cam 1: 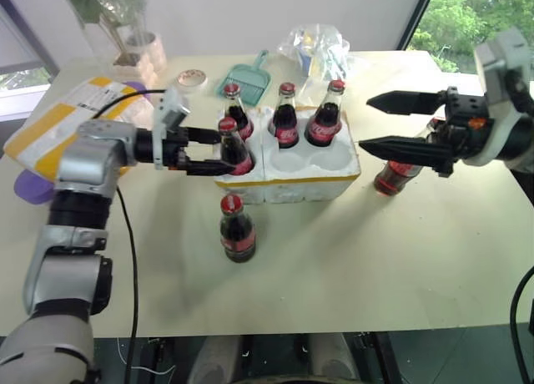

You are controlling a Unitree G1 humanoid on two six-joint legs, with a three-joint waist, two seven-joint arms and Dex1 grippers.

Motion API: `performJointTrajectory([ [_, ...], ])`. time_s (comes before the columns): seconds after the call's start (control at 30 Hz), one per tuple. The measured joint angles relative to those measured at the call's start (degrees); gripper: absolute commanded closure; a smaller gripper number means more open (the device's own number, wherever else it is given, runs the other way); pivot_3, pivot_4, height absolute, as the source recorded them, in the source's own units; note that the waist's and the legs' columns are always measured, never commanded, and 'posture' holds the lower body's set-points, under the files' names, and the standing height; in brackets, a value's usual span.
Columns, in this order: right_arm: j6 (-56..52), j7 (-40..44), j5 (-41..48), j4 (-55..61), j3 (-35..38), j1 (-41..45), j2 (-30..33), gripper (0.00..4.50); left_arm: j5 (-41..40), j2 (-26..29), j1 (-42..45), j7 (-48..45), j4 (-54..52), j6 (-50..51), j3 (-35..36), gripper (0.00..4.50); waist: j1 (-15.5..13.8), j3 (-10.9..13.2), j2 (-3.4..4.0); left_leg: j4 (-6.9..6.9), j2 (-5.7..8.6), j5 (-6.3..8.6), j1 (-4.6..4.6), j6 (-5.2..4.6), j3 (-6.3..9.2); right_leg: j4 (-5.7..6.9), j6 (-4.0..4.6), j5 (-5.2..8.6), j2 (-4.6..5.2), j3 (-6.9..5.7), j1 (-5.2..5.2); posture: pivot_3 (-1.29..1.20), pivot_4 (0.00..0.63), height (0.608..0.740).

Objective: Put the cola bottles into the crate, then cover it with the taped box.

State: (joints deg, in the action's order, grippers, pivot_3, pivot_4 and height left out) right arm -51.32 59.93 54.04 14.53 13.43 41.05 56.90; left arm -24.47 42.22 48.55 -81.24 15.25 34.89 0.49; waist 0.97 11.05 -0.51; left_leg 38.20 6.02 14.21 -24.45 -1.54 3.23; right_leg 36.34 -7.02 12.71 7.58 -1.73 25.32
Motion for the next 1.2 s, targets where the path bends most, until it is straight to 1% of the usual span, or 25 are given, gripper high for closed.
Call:
performJointTrajectory([
  [0.07,0.0,1.1,0.4,1.9,-0.3,-0.2,0.1,0.00,-5.1,6.0,-3.0,-1.7,-6.1,6.4,4.0,0.04,0.3,0.0,0.00,-0.03,-0.06,0.01,0.01,0.01,0.00,-0.02,0.00,0.00,-0.02,0.03,0.02,0.00,0.150,0.738],
  [0.1,0.1,1.7,0.6,3.4,-0.8,-0.8,0.2,0.00,-8.3,9.7,-4.7,-2.5,-9.4,10.1,7.1,0.04,0.3,0.0,0.01,-0.04,-0.06,0.02,0.02,0.00,0.00,-0.01,0.01,0.01,-0.03,0.03,0.02,0.00,0.150,0.738],
  [0.17,1.7,2.4,-0.5,6.5,-2.5,-3.3,-0.1,0.00,-12.8,15.6,-9.3,-4.3,-15.8,14.4,11.7,0.04,0.0,0.0,0.04,-0.03,-0.05,0.07,0.08,-0.08,0.01,-0.04,0.01,0.01,-0.02,0.03,-0.06,0.00,0.150,0.738],
  [0.2,2.5,2.7,-1.4,7.9,-3.9,-5.2,-0.4,0.00,-14.2,17.7,-12.2,-5.2,-18.6,15.7,12.9,0.04,-0.2,-0.1,0.07,-0.03,-0.02,0.12,0.15,-0.16,0.01,-0.05,0.01,0.01,-0.02,0.02,-0.18,0.00,0.150,0.738],
  [0.3,5.4,2.9,-5.0,10.2,-8.5,-9.6,-2.3,0.00,-15.7,21.2,-22.2,-6.5,-25.8,15.6,14.7,0.04,-0.8,-0.1,0.06,0.02,0.02,0.16,0.28,-0.26,0.06,-0.12,0.06,-0.01,0.02,0.02,-0.38,0.00,0.150,0.738],
  [0.37,8.0,3.0,-8.4,10.6,-12.3,-12.5,-4.6,0.00,-15.6,21.7,-28.0,-6.6,-29.7,14.0,14.8,0.04,-1.1,-0.1,0.02,0.02,-0.02,0.15,0.39,-0.27,0.06,-0.22,0.11,-0.04,0.01,0.02,-0.51,0.00,0.150,0.738],
  [0.47,12.2,2.4,-13.3,9.5,-17.2,-14.0,-9.1,0.00,-15.4,21.7,-30.6,-5.5,-32.2,11.5,14.7,0.04,-1.5,-0.1,0.02,0.00,-0.05,0.13,0.44,-0.24,0.07,-0.21,0.13,-0.05,-0.01,0.02,-0.52,0.00,0.150,0.738],
  [0.57,16.9,1.8,-17.9,6.4,-20.6,-14.4,-13.9,0.00,-15.3,21.6,-30.9,-4.0,-33.2,9.9,14.4,0.04,-1.6,-0.1,0.02,-0.03,-0.06,0.13,0.44,-0.23,0.07,-0.18,0.14,-0.06,-0.04,0.01,-0.50,0.00,0.150,0.738],
  [0.7,20.1,3.5,-19.9,3.6,-23.8,-15.1,-18.3,0.00,-15.3,21.6,-31.0,-2.9,-33.5,8.4,13.6,0.04,-1.5,-0.1,0.02,-0.07,-0.08,0.12,0.44,-0.20,0.08,-0.19,0.14,-0.06,-0.20,0.02,-0.47,0.00,0.150,0.738],
  [0.93,21.8,4.5,-22.8,1.0,-28.7,-13.6,-24.7,0.00,-15.3,21.6,-31.0,-2.4,-33.3,6.9,13.0,0.04,-1.4,-0.1,0.02,-0.08,-0.13,0.12,0.45,-0.20,0.08,-0.18,0.16,-0.07,-0.29,0.01,-0.44,0.00,0.150,0.738],
  [1.03,22.5,3.9,-24.9,-1.2,-31.0,-12.3,-28.4,0.00,-15.3,21.7,-31.0,-2.3,-33.3,6.5,12.1,0.04,-1.2,-0.1,0.02,-0.08,-0.17,0.10,0.45,-0.16,0.09,-0.18,0.17,-0.08,-0.34,0.01,-0.43,0.00,0.150,0.738],
  [1.2,23.2,2.3,-28.1,-5.1,-33.1,-11.1,-32.5,0.00,-15.3,21.8,-30.8,-2.3,-32.3,5.8,11.9,0.04,-1.2,-0.1,0.02,-0.08,-0.20,0.08,0.45,-0.12,0.10,-0.17,0.20,-0.09,-0.39,0.00,-0.34,0.00,0.150,0.738],
])
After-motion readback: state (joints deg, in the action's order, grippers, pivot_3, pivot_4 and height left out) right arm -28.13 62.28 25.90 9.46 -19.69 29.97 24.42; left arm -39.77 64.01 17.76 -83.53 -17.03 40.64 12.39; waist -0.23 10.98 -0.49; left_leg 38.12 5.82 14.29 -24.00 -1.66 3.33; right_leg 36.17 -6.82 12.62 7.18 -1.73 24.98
